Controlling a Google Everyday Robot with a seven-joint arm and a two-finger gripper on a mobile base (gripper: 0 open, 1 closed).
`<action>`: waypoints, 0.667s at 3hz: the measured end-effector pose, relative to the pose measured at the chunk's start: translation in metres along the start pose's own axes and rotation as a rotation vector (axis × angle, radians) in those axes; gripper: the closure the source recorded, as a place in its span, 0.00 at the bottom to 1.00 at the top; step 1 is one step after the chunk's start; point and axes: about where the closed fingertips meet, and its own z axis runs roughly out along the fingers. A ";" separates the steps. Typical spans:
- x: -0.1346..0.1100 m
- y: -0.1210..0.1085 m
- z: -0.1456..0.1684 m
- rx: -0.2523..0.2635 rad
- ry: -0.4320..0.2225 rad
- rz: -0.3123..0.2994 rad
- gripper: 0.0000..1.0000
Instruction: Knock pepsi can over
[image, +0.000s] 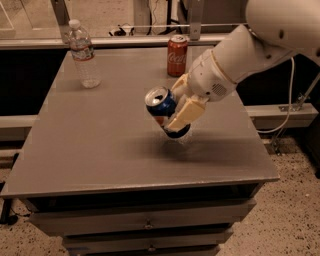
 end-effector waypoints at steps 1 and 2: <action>0.007 0.001 0.017 -0.043 0.191 -0.123 1.00; 0.026 0.000 0.031 -0.056 0.380 -0.223 1.00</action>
Offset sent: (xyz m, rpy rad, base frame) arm 0.0323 -0.0383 -0.0659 -0.7620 -0.2208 0.2030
